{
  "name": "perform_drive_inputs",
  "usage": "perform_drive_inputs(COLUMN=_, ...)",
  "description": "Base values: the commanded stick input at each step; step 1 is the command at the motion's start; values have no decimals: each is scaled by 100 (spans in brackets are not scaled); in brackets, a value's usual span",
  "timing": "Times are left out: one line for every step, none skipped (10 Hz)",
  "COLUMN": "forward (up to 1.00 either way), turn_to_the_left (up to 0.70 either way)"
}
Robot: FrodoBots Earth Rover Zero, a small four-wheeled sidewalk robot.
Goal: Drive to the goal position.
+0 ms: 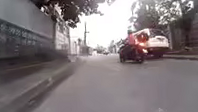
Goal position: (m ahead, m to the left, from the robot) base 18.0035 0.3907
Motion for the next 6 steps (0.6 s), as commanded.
perform_drive_inputs(forward=100, turn_to_the_left=34)
perform_drive_inputs(forward=100, turn_to_the_left=0)
perform_drive_inputs(forward=100, turn_to_the_left=0)
perform_drive_inputs(forward=100, turn_to_the_left=0)
perform_drive_inputs(forward=100, turn_to_the_left=0)
perform_drive_inputs(forward=100, turn_to_the_left=0)
